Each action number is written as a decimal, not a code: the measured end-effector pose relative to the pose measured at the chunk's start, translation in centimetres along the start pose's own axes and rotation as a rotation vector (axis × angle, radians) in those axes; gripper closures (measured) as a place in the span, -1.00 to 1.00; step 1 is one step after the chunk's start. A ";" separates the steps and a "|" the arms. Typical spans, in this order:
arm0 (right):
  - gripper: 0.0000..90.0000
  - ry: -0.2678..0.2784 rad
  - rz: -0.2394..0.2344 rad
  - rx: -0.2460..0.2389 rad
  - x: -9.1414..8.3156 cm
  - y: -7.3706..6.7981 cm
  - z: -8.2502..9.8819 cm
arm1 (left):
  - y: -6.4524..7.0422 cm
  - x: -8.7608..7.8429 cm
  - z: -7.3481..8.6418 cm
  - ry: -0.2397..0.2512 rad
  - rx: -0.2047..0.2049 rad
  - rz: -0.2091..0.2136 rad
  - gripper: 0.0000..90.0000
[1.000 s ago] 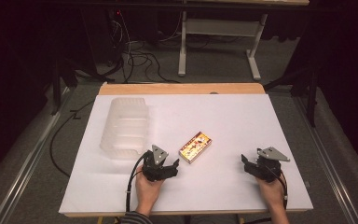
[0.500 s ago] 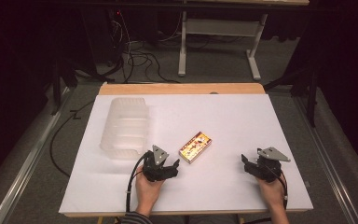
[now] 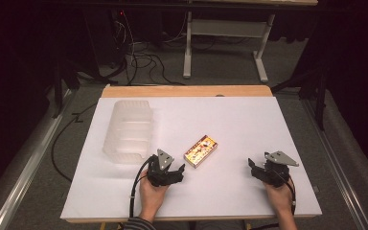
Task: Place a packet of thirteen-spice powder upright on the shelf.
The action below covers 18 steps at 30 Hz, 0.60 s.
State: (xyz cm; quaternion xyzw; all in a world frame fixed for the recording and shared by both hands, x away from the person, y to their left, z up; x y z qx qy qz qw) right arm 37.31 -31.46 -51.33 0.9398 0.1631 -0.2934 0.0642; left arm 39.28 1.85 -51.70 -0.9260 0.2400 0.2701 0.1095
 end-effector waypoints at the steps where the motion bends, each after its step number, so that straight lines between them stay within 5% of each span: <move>1: -0.31 -0.001 0.000 -0.001 0.0 0.0 0.0 | 0.0 0.0 0.0 -0.003 -0.004 0.001 -0.52; 18: -0.31 -0.003 0.002 -0.004 0.0 0.0 0.0 | 0.4 -0.5 -0.4 0.012 -0.010 0.039 -0.57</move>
Point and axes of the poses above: each handheld gripper's, and its own axes: x roughly forward along the jaws, z roughly out of its underside, y roughly to its right, the point moved 6 cm from there along x, roughly forward along the jaws, and after that the axes turned 7 degrees about -z, right-handed, at the moved point
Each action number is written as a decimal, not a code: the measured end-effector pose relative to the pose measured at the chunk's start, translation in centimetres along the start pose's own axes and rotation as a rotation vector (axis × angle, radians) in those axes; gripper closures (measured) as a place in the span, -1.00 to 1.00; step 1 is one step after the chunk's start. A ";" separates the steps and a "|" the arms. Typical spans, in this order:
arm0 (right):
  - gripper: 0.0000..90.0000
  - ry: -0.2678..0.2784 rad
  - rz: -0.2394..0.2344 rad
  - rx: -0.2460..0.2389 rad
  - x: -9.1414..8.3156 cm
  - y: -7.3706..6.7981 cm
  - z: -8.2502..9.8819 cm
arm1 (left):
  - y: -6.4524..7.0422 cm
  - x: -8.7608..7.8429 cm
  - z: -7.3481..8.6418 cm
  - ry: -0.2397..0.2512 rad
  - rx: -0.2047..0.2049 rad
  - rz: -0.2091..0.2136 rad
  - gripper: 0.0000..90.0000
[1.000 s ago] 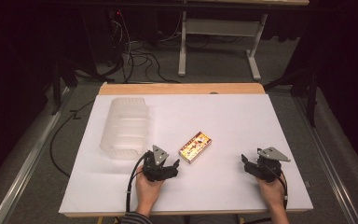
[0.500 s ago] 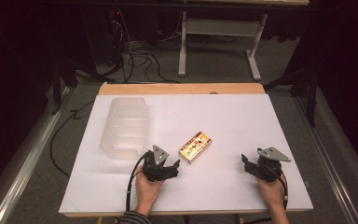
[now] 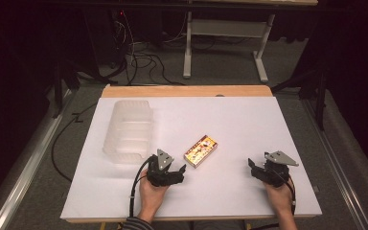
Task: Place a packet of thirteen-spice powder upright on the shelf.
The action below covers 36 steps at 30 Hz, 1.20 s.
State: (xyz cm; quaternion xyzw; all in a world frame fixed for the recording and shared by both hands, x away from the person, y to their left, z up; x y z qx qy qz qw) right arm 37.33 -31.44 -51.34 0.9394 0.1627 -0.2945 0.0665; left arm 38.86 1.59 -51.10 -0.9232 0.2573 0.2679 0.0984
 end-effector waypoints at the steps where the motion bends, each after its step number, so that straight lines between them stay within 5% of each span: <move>1: -0.31 0.001 -0.001 0.001 0.0 0.0 0.0 | 0.1 0.0 0.0 0.001 0.002 0.003 -0.57; 24: -0.31 0.003 -0.002 0.002 -0.1 0.1 0.0 | 2.0 -0.1 -3.7 -0.007 0.050 0.084 -0.64; 36: -0.31 0.010 -0.004 0.001 -0.1 0.1 0.0 | 2.9 1.0 -4.2 -0.074 0.057 0.113 -0.68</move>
Point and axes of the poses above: each handheld gripper's, and its own axes: x roughly forward along the jaws, z roughly out of its underside, y roughly to its right, the point moved 6 cm from there along x, roughly forward along the jaws, and after that the axes turned 7 degrees about -z, right-handed, at the moved point
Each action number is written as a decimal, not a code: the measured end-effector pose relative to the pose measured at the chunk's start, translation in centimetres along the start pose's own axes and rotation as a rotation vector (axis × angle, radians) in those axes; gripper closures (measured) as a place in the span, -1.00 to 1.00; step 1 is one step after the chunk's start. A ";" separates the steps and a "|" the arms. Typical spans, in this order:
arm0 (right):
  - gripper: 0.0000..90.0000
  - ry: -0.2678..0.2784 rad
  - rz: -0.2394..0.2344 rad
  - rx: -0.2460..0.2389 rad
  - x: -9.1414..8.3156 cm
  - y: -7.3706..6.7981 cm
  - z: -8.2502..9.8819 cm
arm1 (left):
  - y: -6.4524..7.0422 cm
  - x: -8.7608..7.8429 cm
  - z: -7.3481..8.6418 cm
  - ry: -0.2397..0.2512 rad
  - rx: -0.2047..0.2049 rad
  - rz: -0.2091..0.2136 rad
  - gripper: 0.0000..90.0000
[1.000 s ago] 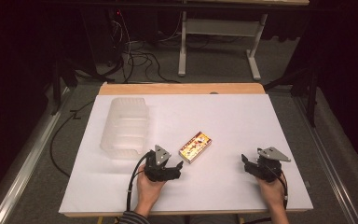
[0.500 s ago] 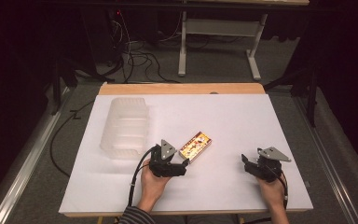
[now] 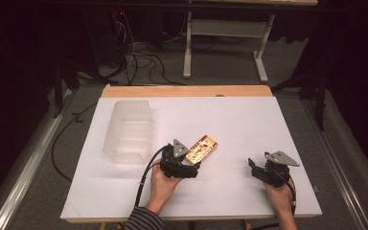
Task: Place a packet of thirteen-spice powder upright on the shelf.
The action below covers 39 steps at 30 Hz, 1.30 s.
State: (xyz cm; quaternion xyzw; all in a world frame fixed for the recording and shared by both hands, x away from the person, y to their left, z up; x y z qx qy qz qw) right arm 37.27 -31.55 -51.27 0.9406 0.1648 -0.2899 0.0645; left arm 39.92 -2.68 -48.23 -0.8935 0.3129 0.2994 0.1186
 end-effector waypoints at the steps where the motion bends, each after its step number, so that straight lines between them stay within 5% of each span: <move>1: -0.31 0.000 -0.001 0.003 0.0 0.0 0.0 | 0.0 0.0 0.0 0.000 0.000 0.000 -0.68; 17: -0.31 0.001 0.000 0.006 0.0 0.0 0.0 | 0.4 0.8 -2.1 -0.008 0.030 -0.012 -0.65; 39: -0.31 0.000 -0.001 0.005 0.0 0.0 0.0 | 0.9 3.2 -5.5 -0.052 0.054 0.030 -0.62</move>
Point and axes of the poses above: each handheld gripper's, and its own axes: x roughly forward along the jaws, z roughly out of its underside, y roughly to its right, the point moved 6 cm from there along x, roughly forward along the jaws, and after that the axes turned 7 degrees about -z, right-handed, at the moved point
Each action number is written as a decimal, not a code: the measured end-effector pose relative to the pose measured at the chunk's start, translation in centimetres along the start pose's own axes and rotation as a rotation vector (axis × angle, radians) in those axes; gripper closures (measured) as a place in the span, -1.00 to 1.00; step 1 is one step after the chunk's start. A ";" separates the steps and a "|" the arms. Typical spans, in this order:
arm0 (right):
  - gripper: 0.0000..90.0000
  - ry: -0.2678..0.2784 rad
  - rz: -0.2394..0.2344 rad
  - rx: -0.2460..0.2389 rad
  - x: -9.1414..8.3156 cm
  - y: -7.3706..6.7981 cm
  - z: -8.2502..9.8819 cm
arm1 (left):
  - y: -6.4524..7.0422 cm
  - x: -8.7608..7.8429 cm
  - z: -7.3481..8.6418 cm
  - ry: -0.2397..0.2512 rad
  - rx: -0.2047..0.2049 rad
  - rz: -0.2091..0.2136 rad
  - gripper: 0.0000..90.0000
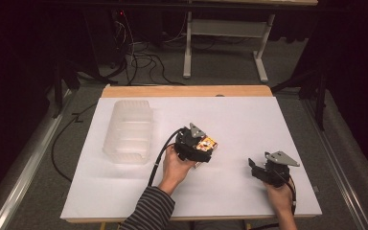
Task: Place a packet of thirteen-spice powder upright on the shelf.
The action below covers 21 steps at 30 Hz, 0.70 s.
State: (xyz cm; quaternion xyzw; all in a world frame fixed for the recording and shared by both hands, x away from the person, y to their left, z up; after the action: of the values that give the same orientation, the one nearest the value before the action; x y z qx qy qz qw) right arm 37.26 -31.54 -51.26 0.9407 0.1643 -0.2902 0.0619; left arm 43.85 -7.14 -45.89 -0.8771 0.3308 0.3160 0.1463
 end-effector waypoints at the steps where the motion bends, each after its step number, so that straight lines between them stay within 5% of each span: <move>1: -0.32 0.000 0.000 -0.006 0.0 0.0 0.0 | 0.0 0.2 -0.1 -0.003 -0.001 0.001 -0.62; 14: -0.31 -0.003 0.000 0.000 0.0 0.0 0.0 | 0.0 3.1 -0.5 -0.057 -0.013 -0.009 -0.62; 21: -0.31 0.000 -0.002 0.002 0.0 0.0 0.0 | 0.3 4.8 -0.3 -0.109 0.013 -0.023 -0.62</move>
State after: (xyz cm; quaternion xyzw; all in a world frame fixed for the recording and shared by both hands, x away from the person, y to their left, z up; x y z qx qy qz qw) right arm 37.29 -31.58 -51.27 0.9406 0.1650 -0.2906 0.0608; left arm 46.61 -9.81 -48.76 -0.8613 0.3144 0.3596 0.1734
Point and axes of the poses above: each handheld gripper's, and its own axes: x roughly forward along the jaws, z roughly out of its underside, y roughly to its right, the point moved 6 cm from there along x, roughly forward along the jaws, and after that the axes turned 7 degrees about -z, right-handed, at the moved point
